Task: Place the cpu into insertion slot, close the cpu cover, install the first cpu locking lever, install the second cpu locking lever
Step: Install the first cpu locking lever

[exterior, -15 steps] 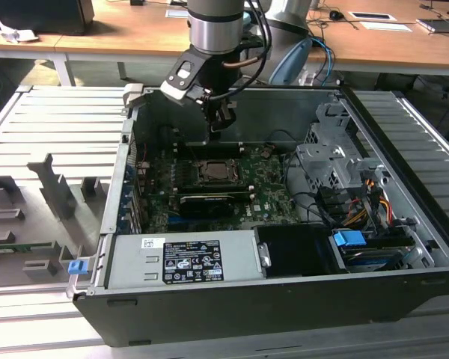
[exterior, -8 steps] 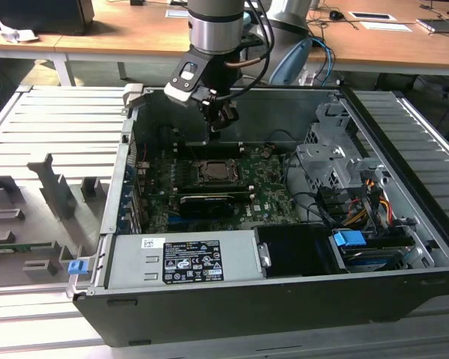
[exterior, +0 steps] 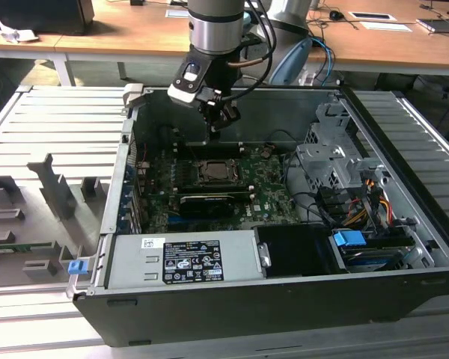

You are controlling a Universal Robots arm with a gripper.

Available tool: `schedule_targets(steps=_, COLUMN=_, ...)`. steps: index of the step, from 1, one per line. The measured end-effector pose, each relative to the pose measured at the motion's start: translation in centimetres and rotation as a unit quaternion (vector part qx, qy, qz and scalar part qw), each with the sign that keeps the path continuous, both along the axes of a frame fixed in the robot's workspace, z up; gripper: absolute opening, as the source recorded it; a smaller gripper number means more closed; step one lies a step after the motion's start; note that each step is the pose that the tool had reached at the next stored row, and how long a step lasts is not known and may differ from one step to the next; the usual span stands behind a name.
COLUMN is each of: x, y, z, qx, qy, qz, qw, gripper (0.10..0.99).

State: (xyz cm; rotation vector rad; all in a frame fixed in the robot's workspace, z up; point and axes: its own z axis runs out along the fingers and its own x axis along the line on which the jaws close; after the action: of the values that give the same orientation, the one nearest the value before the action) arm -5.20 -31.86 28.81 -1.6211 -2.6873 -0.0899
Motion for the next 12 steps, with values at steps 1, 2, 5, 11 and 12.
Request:
schedule_targets(steps=1, x=0.0, y=0.0, z=0.0, qx=0.0, qy=0.0, qz=0.008, qw=1.0, gripper=0.106)
schedule_targets(steps=2, x=0.0, y=0.0, z=0.0, qx=0.0, qy=0.0, qz=0.013, qw=0.9999, gripper=0.106)
schedule_targets(steps=5, x=0.0, y=0.0, z=0.0, qx=0.0, qy=0.0, qz=0.025, qw=0.9997, gripper=0.106)
schedule_targets(steps=11, x=0.0, y=-0.01, z=0.0, qx=0.0, qy=0.0, qz=0.053, qw=0.9986, gripper=0.106)
schedule_targets(steps=12, x=0.0, y=-0.01, z=0.0, qx=0.0, qy=0.0, qz=0.058, qw=0.9983, gripper=0.106)
